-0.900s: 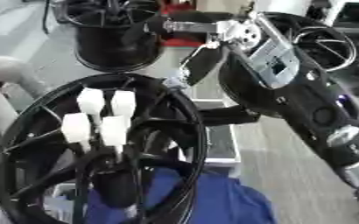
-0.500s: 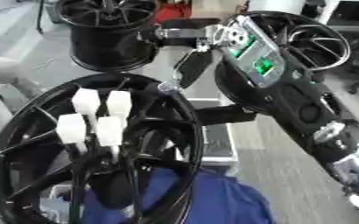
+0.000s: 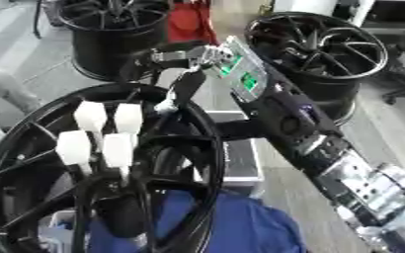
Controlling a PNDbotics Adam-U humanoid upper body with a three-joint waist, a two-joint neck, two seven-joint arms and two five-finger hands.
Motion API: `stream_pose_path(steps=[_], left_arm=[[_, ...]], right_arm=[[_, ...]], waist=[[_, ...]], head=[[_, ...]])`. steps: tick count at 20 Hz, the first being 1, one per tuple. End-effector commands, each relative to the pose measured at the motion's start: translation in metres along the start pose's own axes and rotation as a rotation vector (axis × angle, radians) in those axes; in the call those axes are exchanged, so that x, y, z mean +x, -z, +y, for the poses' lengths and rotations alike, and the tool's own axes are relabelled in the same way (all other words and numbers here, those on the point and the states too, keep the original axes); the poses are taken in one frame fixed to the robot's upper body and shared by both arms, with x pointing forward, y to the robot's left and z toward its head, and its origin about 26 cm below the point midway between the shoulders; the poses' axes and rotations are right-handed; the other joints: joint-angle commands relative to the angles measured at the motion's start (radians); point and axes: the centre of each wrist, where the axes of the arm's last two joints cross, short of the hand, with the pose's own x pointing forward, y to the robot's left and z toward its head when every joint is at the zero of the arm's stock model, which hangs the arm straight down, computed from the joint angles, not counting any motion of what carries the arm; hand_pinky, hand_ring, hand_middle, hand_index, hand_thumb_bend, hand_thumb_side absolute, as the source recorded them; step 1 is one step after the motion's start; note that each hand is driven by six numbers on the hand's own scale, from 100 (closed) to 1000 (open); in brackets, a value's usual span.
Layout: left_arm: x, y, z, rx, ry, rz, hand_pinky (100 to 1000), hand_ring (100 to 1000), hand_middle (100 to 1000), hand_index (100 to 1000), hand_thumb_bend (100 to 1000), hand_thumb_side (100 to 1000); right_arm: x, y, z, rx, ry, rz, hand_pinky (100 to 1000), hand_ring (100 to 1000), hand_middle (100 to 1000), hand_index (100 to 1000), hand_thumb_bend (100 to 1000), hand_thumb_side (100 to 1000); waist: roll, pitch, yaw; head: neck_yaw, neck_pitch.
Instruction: Pull the pin out of the wheel hub.
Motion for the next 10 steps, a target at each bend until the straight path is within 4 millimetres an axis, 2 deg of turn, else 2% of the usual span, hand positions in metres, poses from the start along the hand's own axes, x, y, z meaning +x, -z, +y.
stream_pose_path(steps=[1, 5, 10], left_arm=[[0.007, 0.006, 0.002, -0.016, 0.008, -0.034, 572, 638, 624, 801, 440, 471], [0.007, 0.006, 0.001, -0.017, 0.007, -0.033, 573, 638, 624, 801, 440, 472], [0.007, 0.006, 0.001, -0.018, 0.007, -0.032, 573, 638, 624, 802, 439, 472]], right_arm=[[0.003, 0.003, -0.012, -0.033, -0.039, -0.001, 769, 918, 876, 945, 403, 334], [0.008, 0.010, -0.011, -0.009, -0.057, -0.029, 768, 909, 868, 935, 422, 332], [0.013, 0.017, -0.004, 0.059, -0.070, -0.049, 765, 892, 854, 921, 393, 338]], waist=[[0.004, -0.013, 0.002], [0.002, -0.016, 0.002], [0.004, -0.019, 0.001]], head=[[-0.008, -0.008], [-0.009, -0.007], [-0.010, -0.007]])
